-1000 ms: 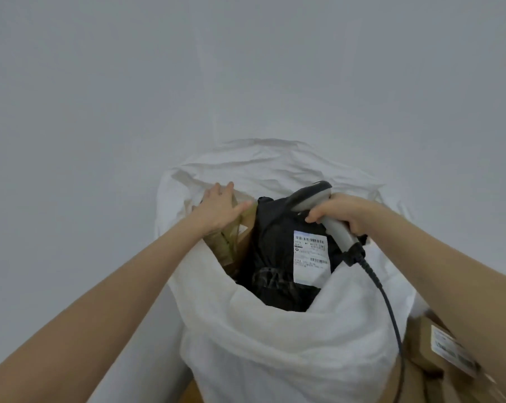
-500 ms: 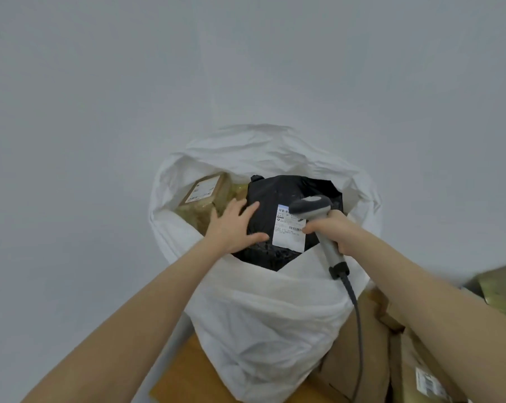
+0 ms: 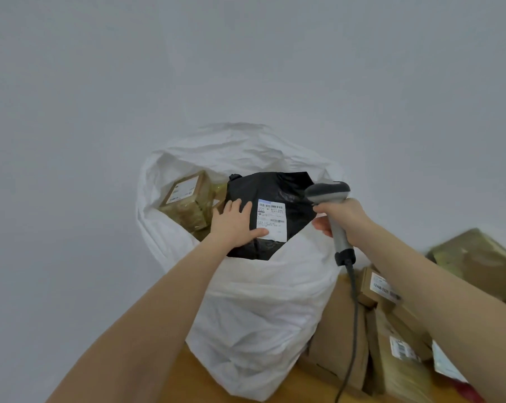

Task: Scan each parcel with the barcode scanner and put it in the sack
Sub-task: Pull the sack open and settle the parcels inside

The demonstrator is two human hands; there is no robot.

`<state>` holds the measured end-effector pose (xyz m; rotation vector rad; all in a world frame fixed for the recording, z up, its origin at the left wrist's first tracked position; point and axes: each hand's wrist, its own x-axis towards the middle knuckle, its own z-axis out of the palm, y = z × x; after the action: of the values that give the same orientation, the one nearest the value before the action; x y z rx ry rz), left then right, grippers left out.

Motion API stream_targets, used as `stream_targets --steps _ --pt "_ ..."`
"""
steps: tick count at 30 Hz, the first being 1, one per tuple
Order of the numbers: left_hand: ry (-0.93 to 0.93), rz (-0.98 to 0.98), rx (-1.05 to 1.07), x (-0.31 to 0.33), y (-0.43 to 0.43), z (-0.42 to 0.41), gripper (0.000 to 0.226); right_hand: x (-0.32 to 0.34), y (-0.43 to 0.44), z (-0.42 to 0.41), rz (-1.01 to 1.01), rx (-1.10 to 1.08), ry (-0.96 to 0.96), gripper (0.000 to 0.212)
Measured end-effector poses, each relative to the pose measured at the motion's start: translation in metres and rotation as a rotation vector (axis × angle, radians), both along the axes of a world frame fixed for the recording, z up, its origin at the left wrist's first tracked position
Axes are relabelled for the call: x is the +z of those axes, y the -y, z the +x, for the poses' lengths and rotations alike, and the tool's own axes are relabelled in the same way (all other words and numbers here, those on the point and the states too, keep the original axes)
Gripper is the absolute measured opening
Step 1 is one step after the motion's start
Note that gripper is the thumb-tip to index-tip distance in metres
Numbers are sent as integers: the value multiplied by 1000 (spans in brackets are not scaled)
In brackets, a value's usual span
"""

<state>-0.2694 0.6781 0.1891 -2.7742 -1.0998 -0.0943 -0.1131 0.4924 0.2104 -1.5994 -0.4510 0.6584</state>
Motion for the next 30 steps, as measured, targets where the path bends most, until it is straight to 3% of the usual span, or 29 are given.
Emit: stream_targets --steps 9,30 --pt "143 18 -191 12 36 36 81 -9 40 -8 47 -124 -54 23" --pt "102 -35 -655 -34 221 138 73 -65 217 -15 -32 -544 -175 21"
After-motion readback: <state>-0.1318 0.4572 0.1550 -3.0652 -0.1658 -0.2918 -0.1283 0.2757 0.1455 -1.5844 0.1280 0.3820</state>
